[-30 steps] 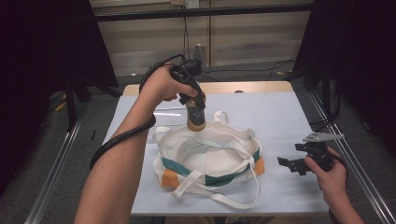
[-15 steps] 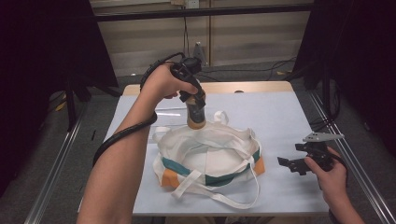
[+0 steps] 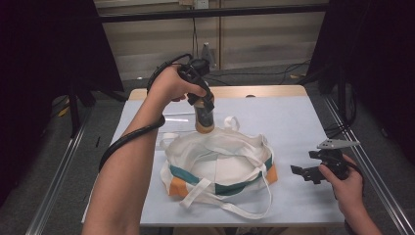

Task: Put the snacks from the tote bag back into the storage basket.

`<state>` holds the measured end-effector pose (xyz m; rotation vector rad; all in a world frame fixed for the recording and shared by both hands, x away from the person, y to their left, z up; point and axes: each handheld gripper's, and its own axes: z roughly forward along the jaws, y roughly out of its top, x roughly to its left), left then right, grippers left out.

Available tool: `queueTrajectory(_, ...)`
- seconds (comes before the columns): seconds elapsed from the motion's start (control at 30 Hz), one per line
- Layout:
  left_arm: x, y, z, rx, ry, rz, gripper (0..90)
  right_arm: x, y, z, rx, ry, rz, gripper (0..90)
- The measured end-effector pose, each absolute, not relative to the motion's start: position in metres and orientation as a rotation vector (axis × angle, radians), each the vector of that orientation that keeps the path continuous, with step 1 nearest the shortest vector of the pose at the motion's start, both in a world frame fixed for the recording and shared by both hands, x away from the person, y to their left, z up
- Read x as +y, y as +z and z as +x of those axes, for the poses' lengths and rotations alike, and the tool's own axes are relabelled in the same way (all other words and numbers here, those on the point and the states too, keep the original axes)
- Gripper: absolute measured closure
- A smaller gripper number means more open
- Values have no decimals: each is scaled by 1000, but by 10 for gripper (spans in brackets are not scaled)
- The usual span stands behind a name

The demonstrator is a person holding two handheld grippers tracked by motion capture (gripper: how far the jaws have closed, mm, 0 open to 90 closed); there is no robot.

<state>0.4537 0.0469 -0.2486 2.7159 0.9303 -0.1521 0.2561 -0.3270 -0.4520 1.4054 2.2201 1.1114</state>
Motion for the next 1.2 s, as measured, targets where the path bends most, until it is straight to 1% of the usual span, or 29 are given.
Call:
queueTrajectory(0.13, 48, -249, 457, 905, -152, 2727, 301, -327, -452, 256, 2220, 1114, 1406, 21)
queueTrajectory(0.27, 47, -252, 458, 933, -134, 2725, 301, -327, -452, 256, 2223, 1114, 1407, 21)
queueTrajectory(0.6, 48, -255, 464, 948, -142, 2712, 301, -328, -453, 256, 2217, 1117, 1411, 21)
queueTrajectory(0.87, 49, -256, 468, 936, -138, 2725, 301, -328, -453, 255, 2217, 1115, 1415, 21)
queueTrajectory(1.1, 47, -258, 469, 957, -140, 2713, 301, -329, -453, 255, 2216, 1112, 1420, 21)
queueTrajectory(1.2, 47, -258, 471, 932, -139, 2730, 301, -328, -453, 255, 2215, 1114, 1420, 21)
